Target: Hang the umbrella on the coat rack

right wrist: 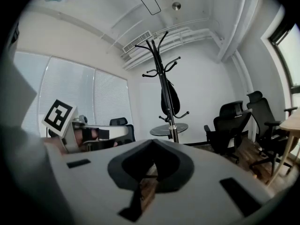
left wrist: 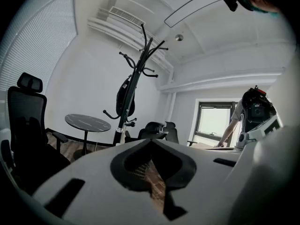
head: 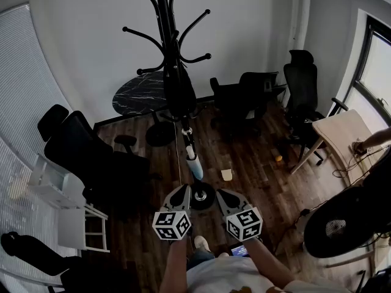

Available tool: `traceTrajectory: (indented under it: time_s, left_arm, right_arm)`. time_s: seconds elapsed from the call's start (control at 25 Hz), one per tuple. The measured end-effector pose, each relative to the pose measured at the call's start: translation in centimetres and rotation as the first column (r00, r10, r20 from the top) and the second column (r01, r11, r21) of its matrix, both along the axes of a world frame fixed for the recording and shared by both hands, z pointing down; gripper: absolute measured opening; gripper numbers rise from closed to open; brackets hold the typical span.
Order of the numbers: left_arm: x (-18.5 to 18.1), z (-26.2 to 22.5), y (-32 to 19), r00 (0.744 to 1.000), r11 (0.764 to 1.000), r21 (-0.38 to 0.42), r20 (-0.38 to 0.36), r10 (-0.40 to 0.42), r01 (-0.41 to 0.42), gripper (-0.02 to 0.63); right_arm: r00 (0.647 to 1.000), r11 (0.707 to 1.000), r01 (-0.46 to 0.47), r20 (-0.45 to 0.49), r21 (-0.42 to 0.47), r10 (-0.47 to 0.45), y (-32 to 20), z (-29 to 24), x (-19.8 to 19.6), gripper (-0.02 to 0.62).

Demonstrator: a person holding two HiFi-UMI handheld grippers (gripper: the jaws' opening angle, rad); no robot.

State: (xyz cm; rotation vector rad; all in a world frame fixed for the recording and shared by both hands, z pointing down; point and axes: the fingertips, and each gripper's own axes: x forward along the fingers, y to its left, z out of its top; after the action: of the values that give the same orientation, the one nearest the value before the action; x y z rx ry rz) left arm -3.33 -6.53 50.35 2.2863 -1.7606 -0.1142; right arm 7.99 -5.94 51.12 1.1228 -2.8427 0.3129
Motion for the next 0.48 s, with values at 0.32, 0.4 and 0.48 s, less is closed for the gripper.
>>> traceTrajectory:
  time_s: [0.32,0.4,0.48]
  left_arm:
    - [0.46,0.02,-0.08,0.996,0.999,0.003,0.086,0.038,-0.038,0.020]
    - [0.39,0.04,-0.06,0.996,0.999,0.004,0.080,0.040,-0.040,0.020]
    - [0.09,0.04,0.02,0.996,0.999,0.005,0.075,0.038,-0.038,0.020]
  right_arm:
    - [1.000,1.000,-0.010,-0.009,-0.002,0.010,0.15,0.29,-0.35,0.011]
    - [1.000,1.000,-0.016,-0.008,-0.004,0.016,0.04,0.28,-0.26,0.011]
    - [1.000,1.000,-0.021,-0.008,-0.004,0.021,-0.08,0.27,-0.25,0.011]
